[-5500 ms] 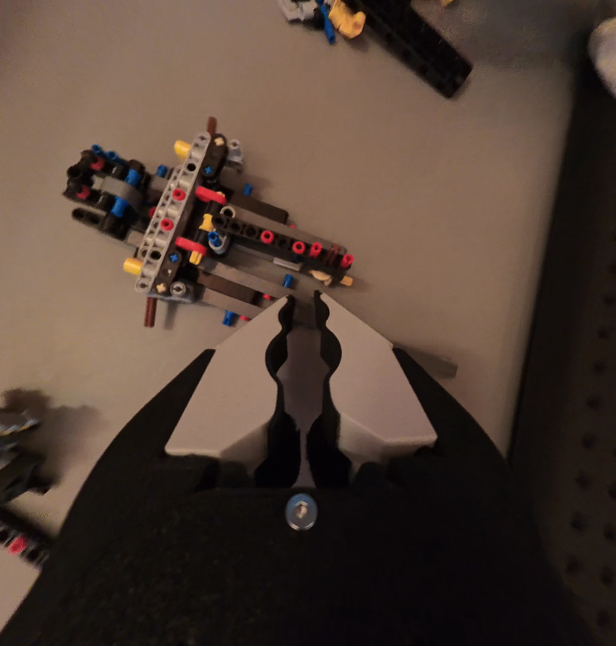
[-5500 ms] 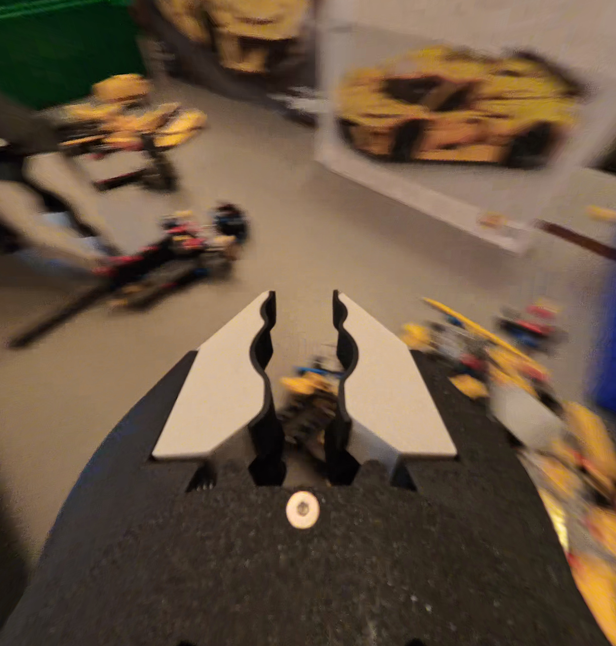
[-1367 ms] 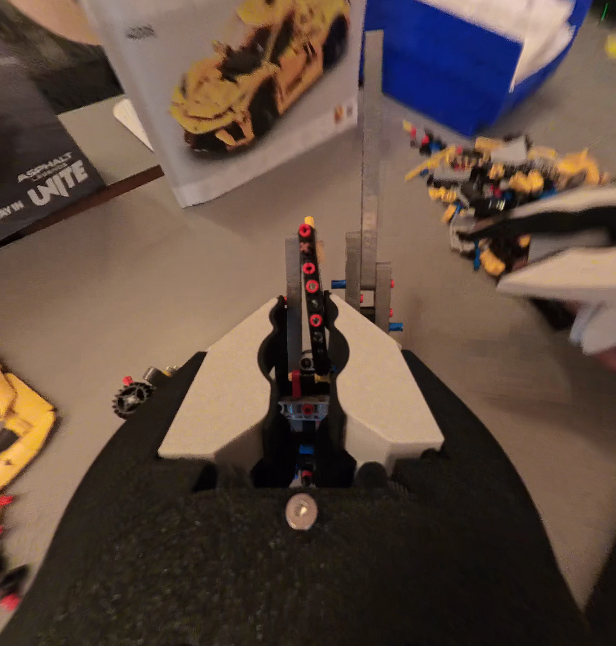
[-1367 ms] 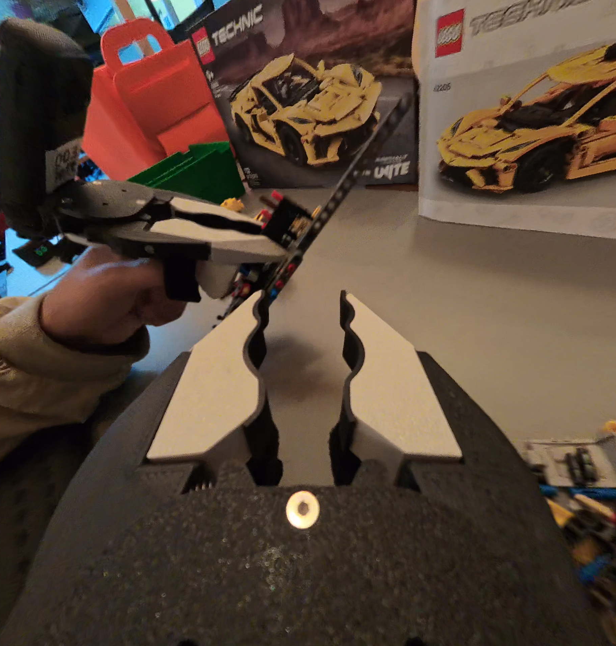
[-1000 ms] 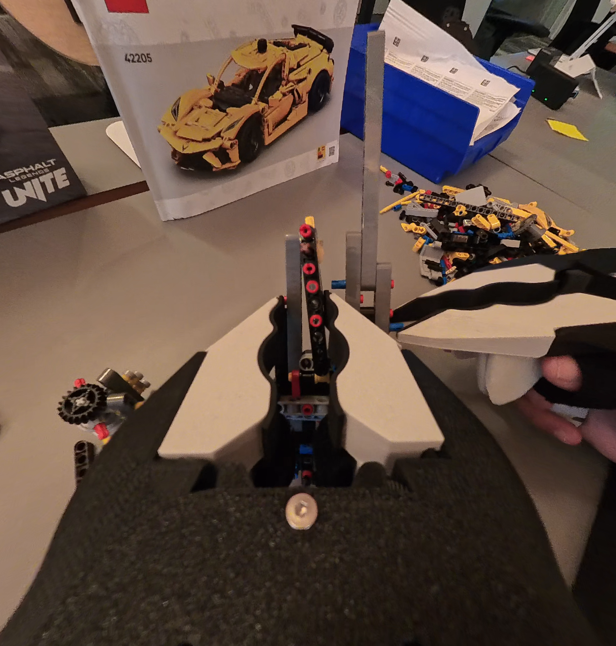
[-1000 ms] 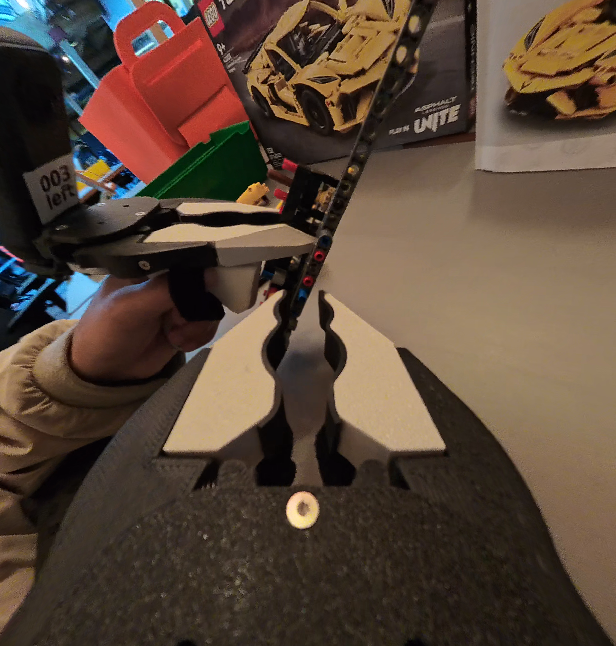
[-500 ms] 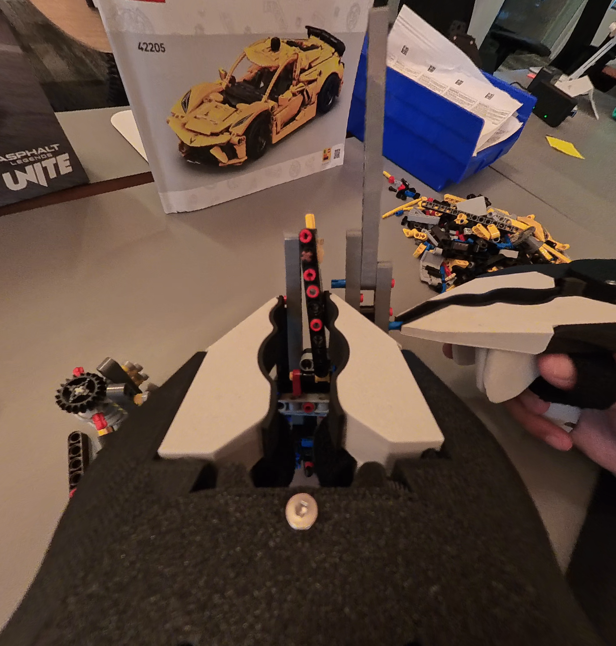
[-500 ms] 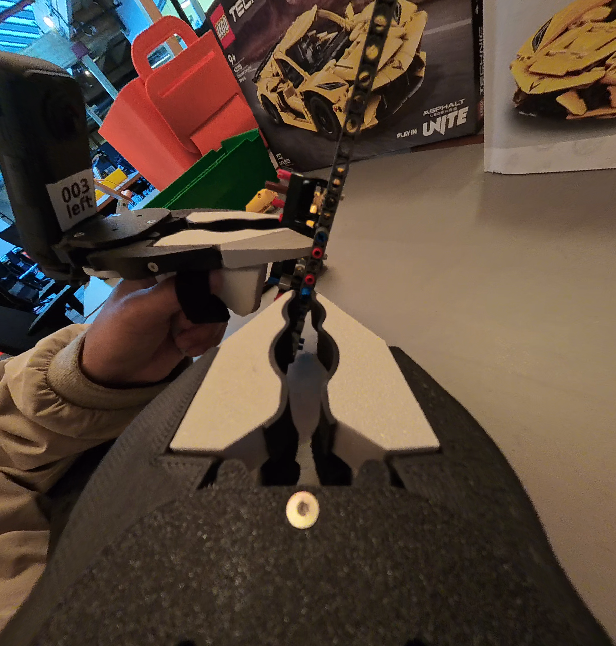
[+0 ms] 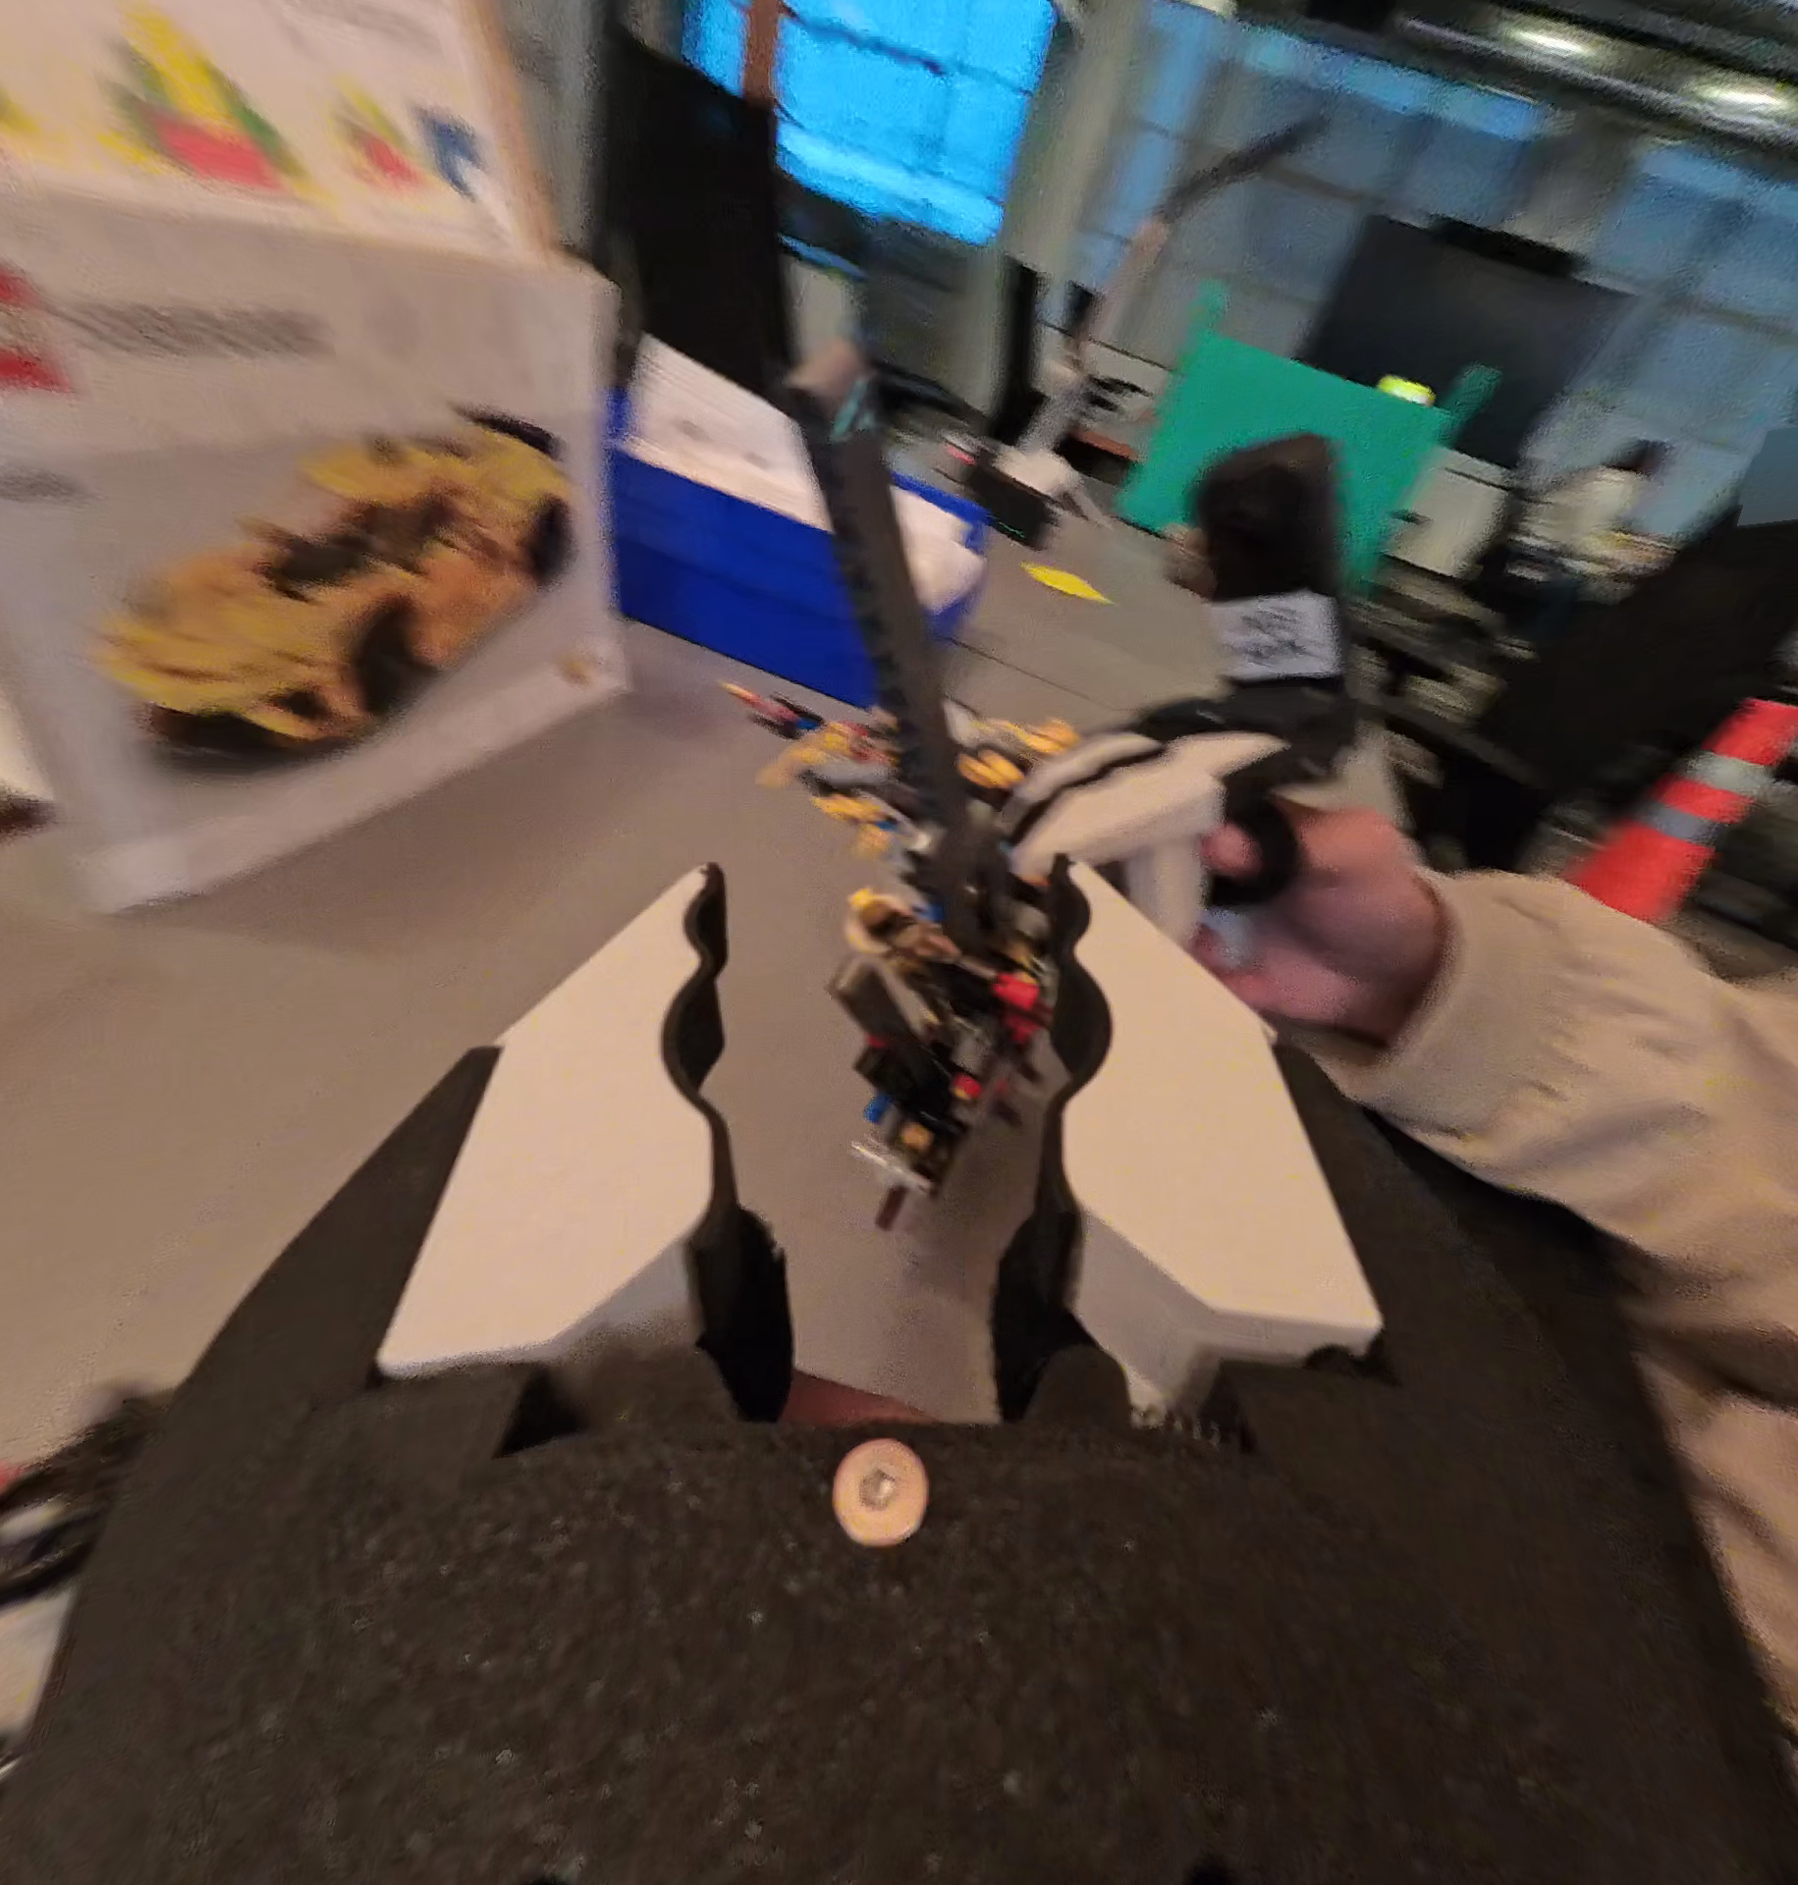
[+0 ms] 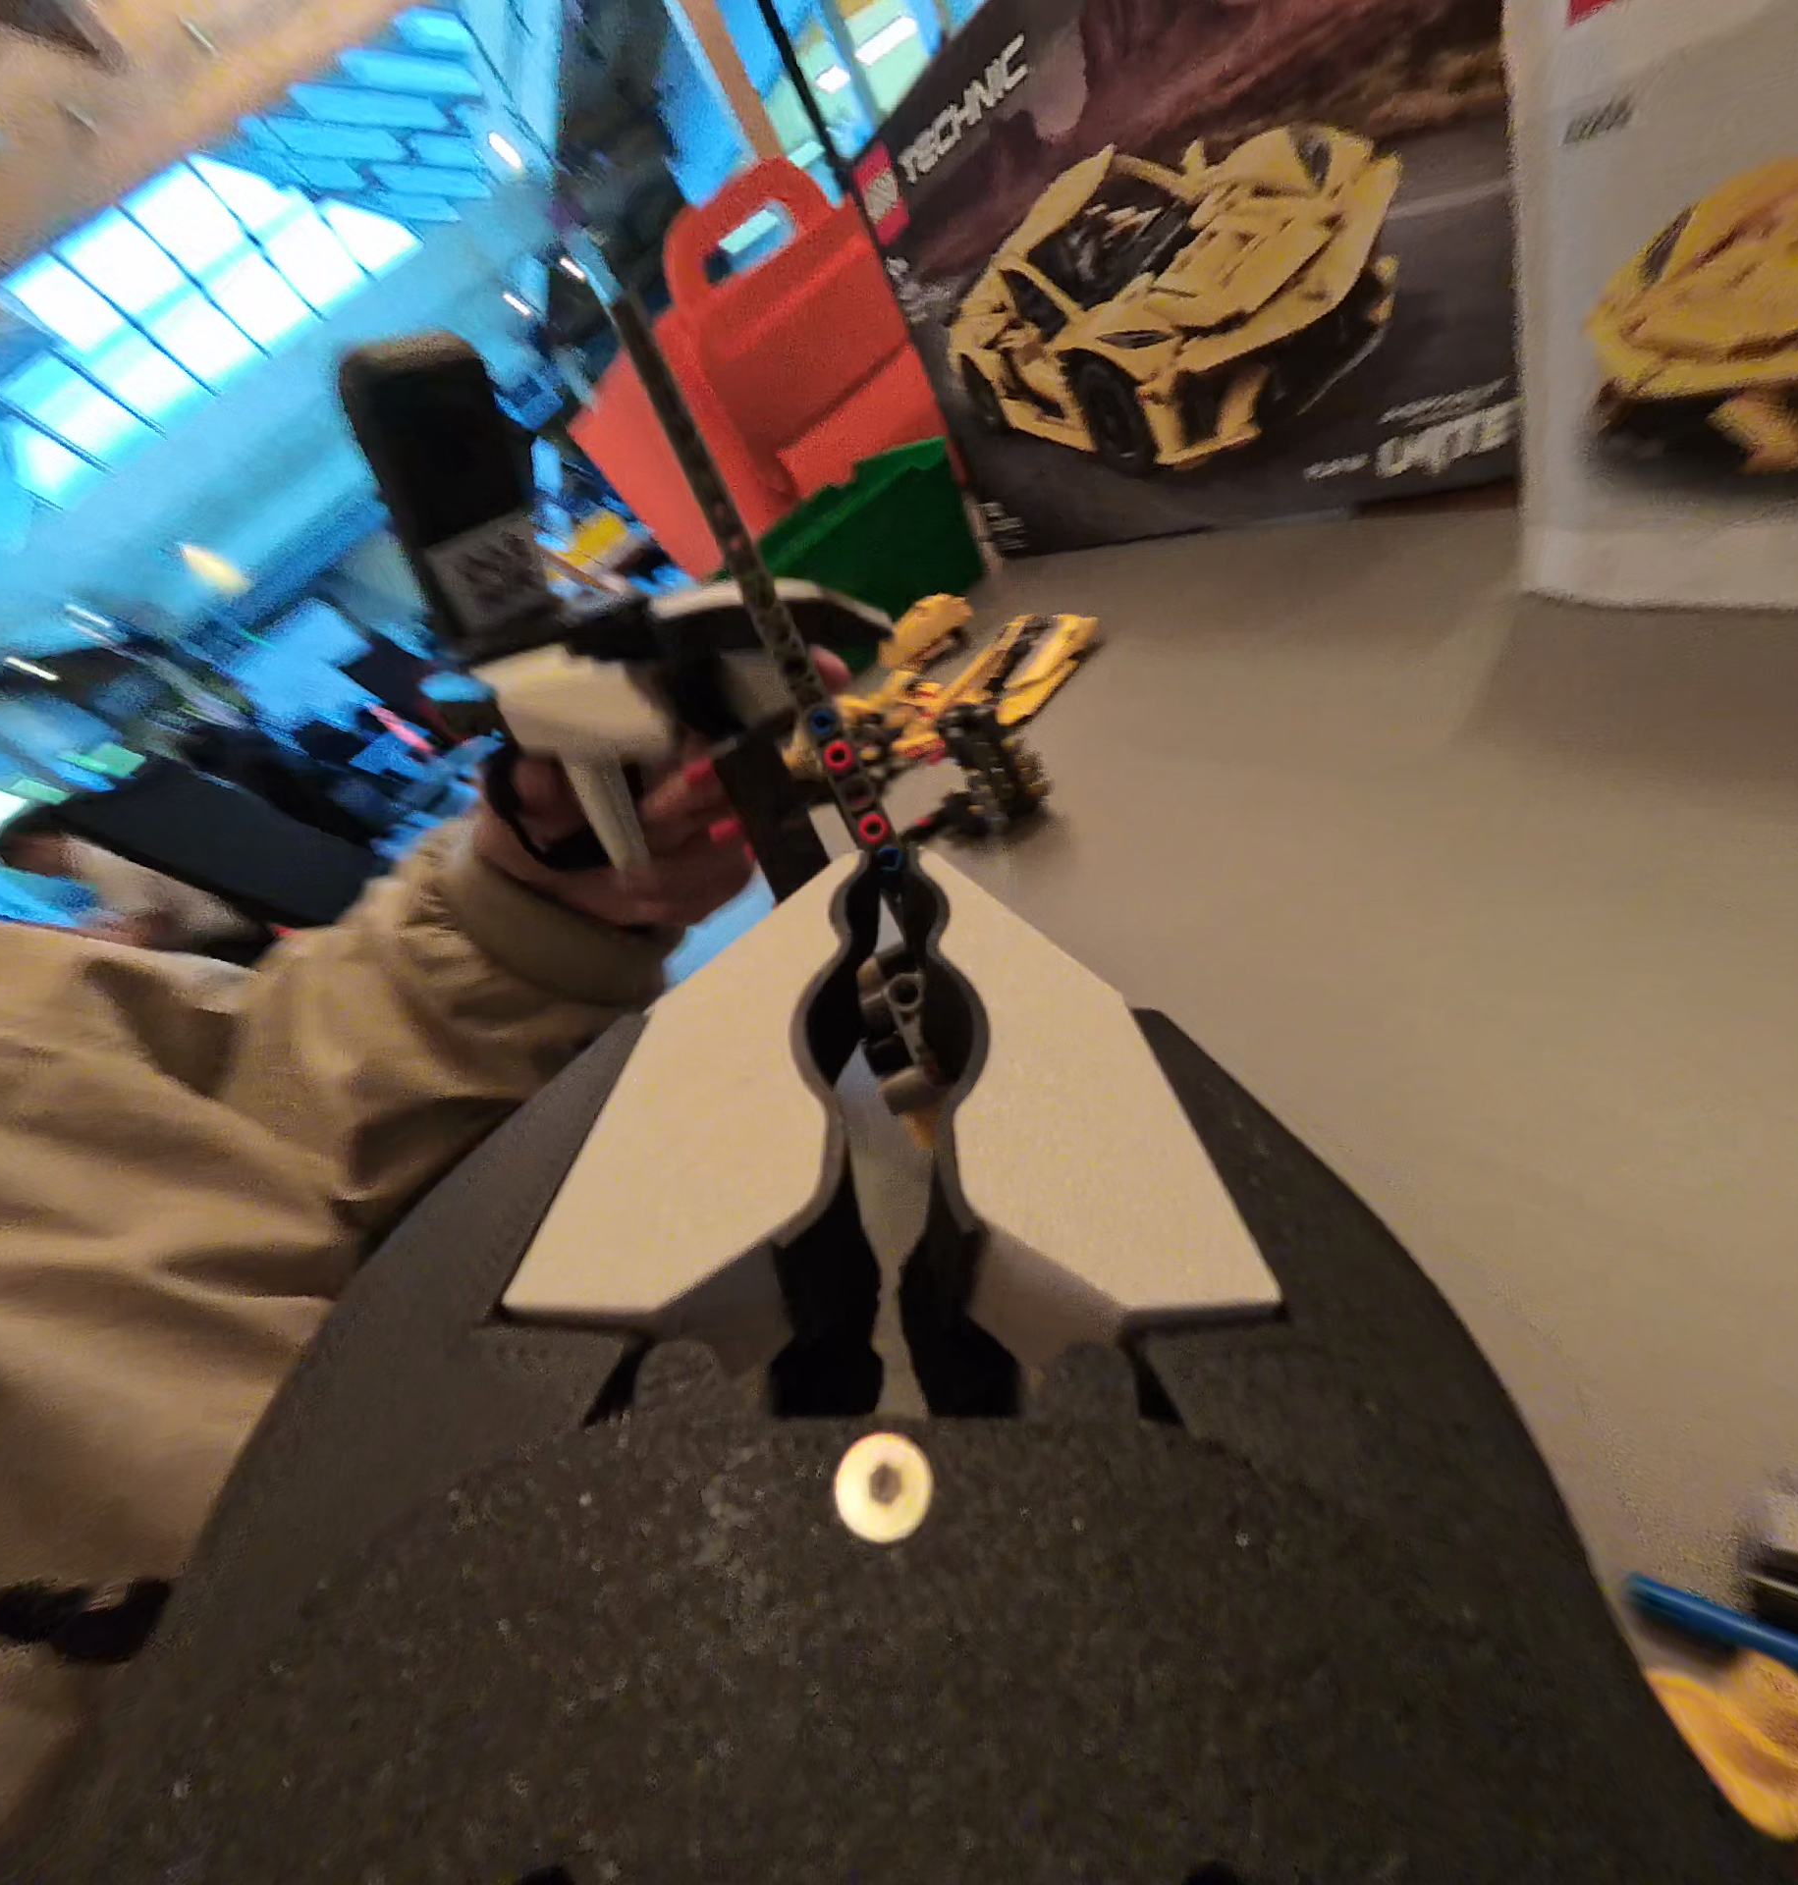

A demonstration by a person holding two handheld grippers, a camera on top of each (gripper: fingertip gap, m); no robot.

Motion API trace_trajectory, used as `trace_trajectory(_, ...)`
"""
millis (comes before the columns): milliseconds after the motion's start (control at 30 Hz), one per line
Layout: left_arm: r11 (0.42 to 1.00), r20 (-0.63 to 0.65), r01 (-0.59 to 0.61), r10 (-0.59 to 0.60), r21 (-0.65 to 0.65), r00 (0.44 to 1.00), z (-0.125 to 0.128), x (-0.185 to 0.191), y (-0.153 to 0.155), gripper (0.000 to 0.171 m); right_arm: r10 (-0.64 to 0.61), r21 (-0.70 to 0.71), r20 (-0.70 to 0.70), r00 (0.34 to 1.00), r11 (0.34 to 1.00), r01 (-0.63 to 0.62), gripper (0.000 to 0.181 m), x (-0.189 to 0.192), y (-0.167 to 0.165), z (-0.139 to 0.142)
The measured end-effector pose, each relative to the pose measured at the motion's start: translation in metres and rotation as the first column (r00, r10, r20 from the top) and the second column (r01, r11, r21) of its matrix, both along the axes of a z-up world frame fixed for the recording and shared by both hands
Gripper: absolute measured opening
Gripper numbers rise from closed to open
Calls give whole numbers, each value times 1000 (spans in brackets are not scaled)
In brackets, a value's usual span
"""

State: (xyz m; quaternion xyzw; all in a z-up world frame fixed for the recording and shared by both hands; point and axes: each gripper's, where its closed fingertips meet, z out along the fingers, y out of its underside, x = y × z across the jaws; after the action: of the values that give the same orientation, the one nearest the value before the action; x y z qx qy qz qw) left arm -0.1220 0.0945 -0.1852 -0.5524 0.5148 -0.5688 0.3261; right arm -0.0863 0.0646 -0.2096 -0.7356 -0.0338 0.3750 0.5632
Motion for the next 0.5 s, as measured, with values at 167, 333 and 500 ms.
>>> trace_trajectory(167,958,-64,208,-224,-198,972,-28,4,-35,79,57,-22,-168,984,998,-62,1,-10,1,0)
trace_trajectory(333,938,35,242,-240,-247,970,-13,3,-33,56,67,-30,-114,991,997,-71,2,-15,2,-5)
trace_trajectory(500,963,18,195,-195,-183,981,-9,-3,-17,41,69,-37,-64,996,997,-71,2,-19,2,-9)
